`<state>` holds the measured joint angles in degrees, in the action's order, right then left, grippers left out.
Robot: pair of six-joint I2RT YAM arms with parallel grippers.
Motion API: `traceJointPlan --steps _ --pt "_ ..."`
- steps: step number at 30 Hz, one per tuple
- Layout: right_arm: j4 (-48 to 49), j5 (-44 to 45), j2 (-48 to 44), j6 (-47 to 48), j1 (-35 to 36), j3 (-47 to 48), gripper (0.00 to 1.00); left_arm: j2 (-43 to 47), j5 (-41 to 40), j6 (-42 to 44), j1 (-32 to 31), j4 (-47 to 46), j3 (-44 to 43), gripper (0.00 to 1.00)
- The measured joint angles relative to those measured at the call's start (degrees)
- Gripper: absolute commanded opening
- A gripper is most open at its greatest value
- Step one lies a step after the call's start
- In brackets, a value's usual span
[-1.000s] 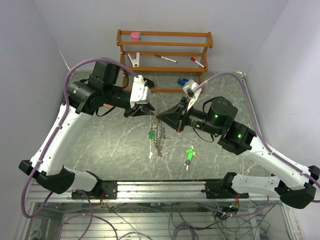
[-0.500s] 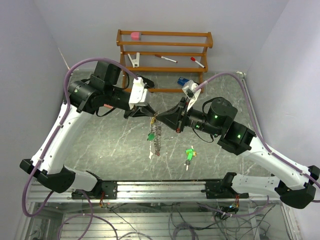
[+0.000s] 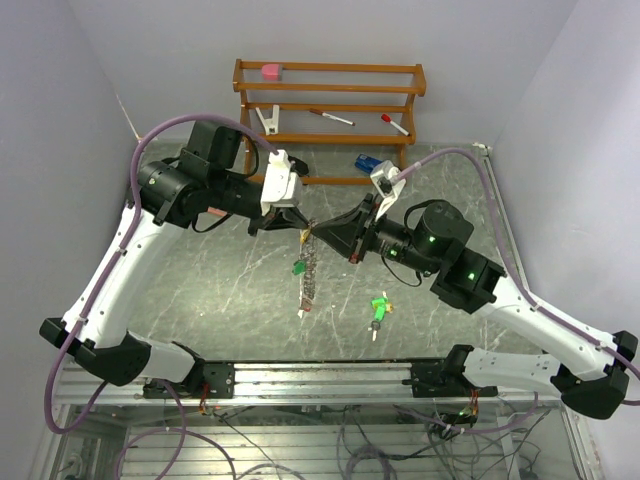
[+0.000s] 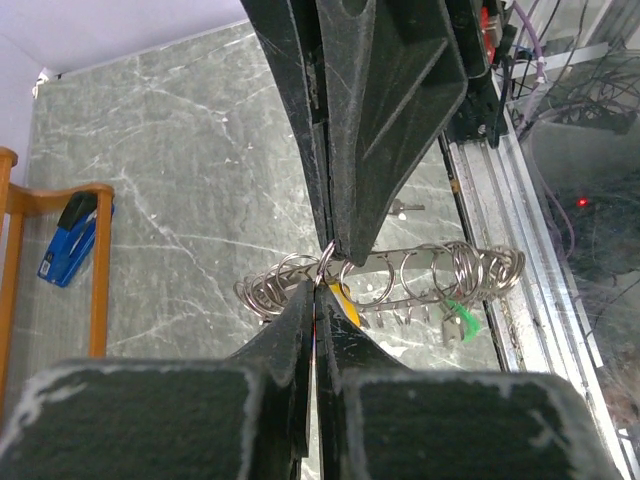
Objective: Put the keys on the keyring
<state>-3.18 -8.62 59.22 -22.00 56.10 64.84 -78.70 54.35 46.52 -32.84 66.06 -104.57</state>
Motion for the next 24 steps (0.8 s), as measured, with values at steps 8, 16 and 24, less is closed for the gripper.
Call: traceJointPlan --steps 8,16,24 --pt "4.7 5.6 -0.1 -4.0 0.4 -2.3 0.00 0.0 -4.0 -4.6 0.0 -3.3 0.0 0.07" --pt "5.4 10.3 -0.1 -6.2 0.8 -2.4 0.00 0.4 -5.5 -6.6 -0.1 -5.4 0.0 0.07" --pt "5.0 12.0 -0.2 -6.5 1.0 -2.3 0.00 0.7 -5.7 -6.0 -0.4 -5.8 1.2 0.07"
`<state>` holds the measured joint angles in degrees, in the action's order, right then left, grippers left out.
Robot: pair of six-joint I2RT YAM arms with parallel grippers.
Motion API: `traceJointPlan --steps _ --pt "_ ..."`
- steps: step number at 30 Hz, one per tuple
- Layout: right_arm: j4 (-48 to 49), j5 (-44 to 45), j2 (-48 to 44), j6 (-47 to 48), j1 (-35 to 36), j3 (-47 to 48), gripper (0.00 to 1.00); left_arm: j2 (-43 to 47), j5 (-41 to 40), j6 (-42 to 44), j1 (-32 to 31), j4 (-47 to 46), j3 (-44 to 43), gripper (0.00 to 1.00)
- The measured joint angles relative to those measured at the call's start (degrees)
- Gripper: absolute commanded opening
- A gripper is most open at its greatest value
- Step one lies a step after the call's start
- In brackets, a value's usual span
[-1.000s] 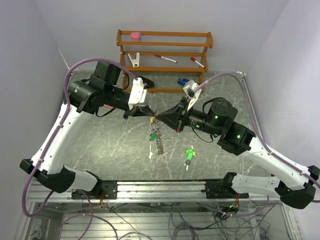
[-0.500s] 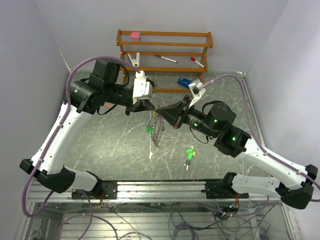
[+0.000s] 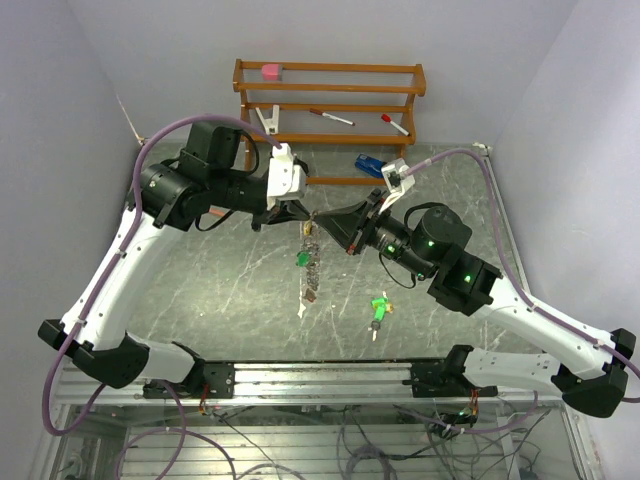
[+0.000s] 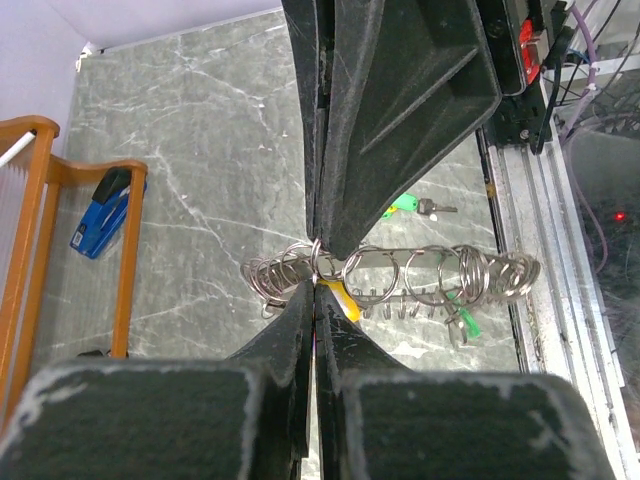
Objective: Put the keys on the keyring
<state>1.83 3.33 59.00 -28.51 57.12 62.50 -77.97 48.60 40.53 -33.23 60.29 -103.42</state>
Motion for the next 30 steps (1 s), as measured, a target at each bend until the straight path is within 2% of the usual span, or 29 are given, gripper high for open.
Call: traceJointPlan --steps 18,30 --pt "0.0 2.4 0.2 -1.5 0.1 0.2 0.00 0.4 -0.3 2.1 -0.7 0.4 1.9 0.07" --pt "3.5 3.2 1.5 -2.8 0.1 0.0 0.00 0.8 -0.4 -0.4 -0.7 -0.5 1.9 0.07"
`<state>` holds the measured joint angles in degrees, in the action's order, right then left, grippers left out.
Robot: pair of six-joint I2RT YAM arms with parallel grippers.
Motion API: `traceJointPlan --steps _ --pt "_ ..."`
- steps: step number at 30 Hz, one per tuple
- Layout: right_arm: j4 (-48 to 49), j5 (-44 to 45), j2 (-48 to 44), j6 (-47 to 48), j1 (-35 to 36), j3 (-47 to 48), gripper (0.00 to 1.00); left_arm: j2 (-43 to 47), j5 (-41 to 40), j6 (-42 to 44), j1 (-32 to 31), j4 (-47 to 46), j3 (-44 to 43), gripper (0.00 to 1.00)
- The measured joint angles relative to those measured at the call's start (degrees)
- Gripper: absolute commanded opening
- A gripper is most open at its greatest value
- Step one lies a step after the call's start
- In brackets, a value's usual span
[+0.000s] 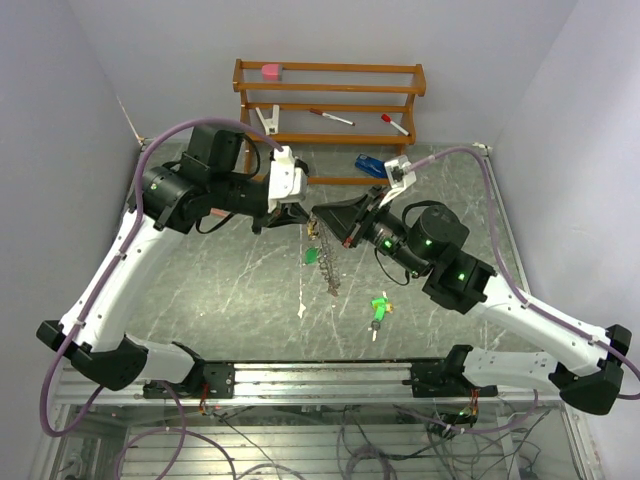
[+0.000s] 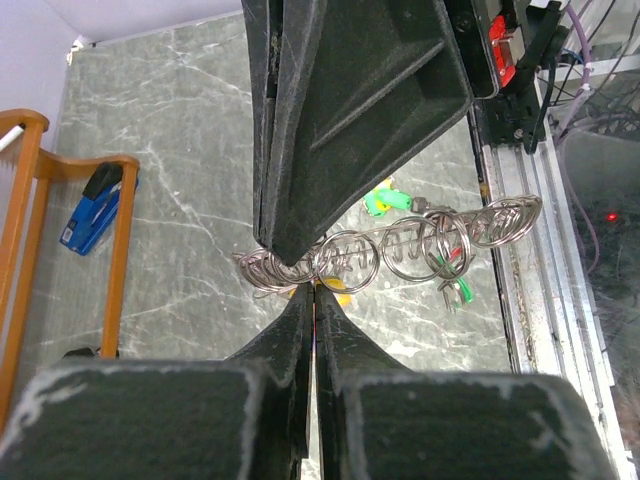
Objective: Put the keys on the keyring
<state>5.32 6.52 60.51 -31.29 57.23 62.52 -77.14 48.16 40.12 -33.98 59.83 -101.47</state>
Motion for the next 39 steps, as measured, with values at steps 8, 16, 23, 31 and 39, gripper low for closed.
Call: traceJointPlan --steps 8,16,23,31,39 --pt "2.6 0.4 -0.4 0.3 0.0 -1.2 0.00 0.0 -1.1 -1.0 0.0 0.1 -2.0 0.35" --pt "2.6 -1.3 -1.0 2.5 0.0 -1.6 0.00 0.0 -2.4 -1.2 0.2 0.2 -3.9 0.39" --pt "3.1 -4.9 -2.0 4.3 0.0 -1.9 0.00 -0.2 -2.4 -1.5 0.5 0.0 -4.0 0.38" --pt "4.3 -8.6 -2.4 5.3 0.0 -2.2 0.00 -0.9 0.4 -1.1 0.8 0.2 -4.0 0.34" --pt "4.2 -9.4 -2.8 6.0 0.0 -2.6 0.00 -1.0 4.3 1.2 1.2 2.7 -4.2 0.33"
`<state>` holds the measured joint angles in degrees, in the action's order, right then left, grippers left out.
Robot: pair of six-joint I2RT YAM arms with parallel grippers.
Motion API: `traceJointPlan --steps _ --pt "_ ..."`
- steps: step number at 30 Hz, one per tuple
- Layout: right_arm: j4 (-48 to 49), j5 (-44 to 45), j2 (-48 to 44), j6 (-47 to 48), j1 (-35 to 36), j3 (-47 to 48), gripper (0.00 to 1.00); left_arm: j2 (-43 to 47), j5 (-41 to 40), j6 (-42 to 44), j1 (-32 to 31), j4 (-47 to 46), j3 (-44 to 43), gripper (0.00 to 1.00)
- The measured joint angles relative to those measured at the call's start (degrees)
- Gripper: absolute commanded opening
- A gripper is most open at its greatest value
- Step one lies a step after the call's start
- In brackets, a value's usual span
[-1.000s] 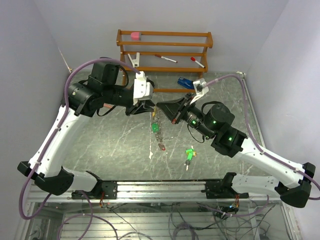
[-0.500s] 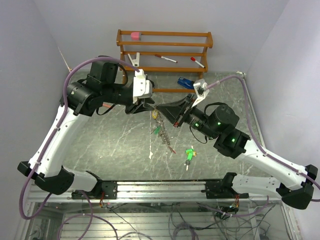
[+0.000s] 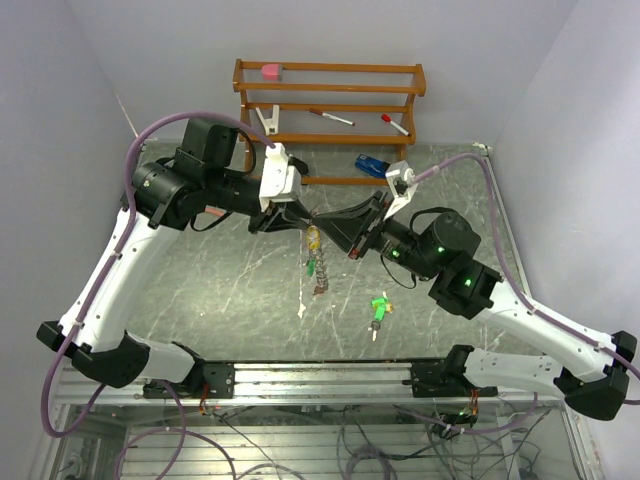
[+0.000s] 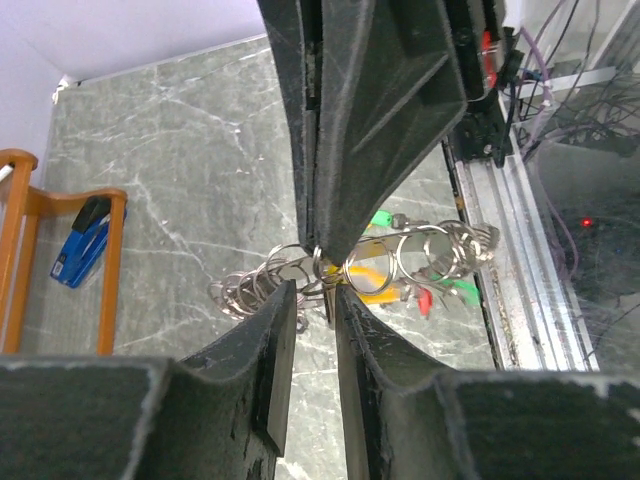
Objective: Put the keys on the keyring
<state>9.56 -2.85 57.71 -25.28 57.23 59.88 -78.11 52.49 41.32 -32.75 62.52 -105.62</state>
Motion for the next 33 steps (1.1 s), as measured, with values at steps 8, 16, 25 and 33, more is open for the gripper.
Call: traceJointPlan --steps 8,16,25,33 --pt "-0.5 0.0 -0.7 0.9 0.0 -0.3 0.00 0.0 2.5 2.3 0.3 2.4 -0.1 0.32" --pt "-0.9 -0.6 -0.6 0.9 0.0 -0.3 0.00 -0.4 3.3 1.7 0.3 2.2 -0.9 0.33" --pt "-0.9 -0.9 -0.3 1.1 0.0 -0.3 0.00 -1.0 3.8 0.2 0.3 0.9 -1.2 0.18" --pt "-0.9 -1.1 -0.3 1.6 0.0 -0.2 0.00 -1.0 3.9 -0.3 0.4 0.7 -1.2 0.07"
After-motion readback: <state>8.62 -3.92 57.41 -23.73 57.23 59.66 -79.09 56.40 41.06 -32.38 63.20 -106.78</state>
